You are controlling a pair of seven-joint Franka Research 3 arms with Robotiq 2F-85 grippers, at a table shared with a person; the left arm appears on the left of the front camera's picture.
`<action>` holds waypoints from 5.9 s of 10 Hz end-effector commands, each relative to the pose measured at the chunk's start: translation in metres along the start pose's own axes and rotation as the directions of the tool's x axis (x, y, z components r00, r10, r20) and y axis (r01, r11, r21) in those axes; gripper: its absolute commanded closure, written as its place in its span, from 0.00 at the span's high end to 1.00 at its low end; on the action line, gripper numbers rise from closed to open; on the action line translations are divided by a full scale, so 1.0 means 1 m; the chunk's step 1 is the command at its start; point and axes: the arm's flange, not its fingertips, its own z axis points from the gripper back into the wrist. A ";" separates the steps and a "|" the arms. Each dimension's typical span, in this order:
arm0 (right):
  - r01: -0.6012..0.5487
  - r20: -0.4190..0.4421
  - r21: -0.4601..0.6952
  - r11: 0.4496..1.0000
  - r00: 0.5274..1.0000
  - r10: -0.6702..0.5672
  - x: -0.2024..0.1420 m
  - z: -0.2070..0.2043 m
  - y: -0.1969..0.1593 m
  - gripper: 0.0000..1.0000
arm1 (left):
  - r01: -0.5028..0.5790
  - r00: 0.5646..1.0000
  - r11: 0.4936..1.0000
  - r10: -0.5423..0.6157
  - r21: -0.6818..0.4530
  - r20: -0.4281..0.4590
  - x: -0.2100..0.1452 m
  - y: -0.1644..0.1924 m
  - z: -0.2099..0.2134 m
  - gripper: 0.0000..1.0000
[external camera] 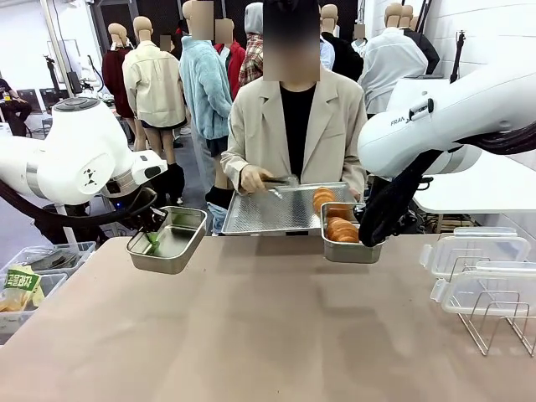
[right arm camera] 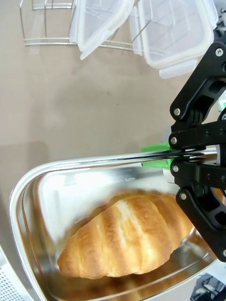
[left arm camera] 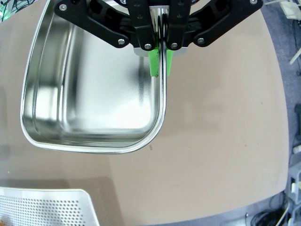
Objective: Place the bread in airtight containers.
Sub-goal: Once an object is inside an Airtight Container , place the container in the center of the table.
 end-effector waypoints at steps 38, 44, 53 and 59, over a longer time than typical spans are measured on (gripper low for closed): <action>-0.124 0.079 0.048 0.991 0.990 0.120 -0.034 0.036 -0.007 1.00 | 0.013 1.000 1.000 -0.013 0.002 0.018 -0.002 0.002 0.003 0.00; -0.123 0.155 0.035 0.992 0.981 0.116 -0.041 0.085 -0.007 1.00 | 0.013 1.000 1.000 -0.013 0.002 0.018 -0.002 0.002 0.003 0.00; -0.123 0.155 0.035 0.992 0.981 0.116 -0.041 0.085 -0.007 1.00 | 0.013 1.000 1.000 -0.013 0.002 0.018 -0.002 0.002 0.003 0.00; -0.123 0.155 0.035 0.992 0.981 0.116 -0.041 0.085 -0.007 1.00 | 0.013 1.000 1.000 -0.013 0.002 0.018 -0.002 0.002 0.003 0.00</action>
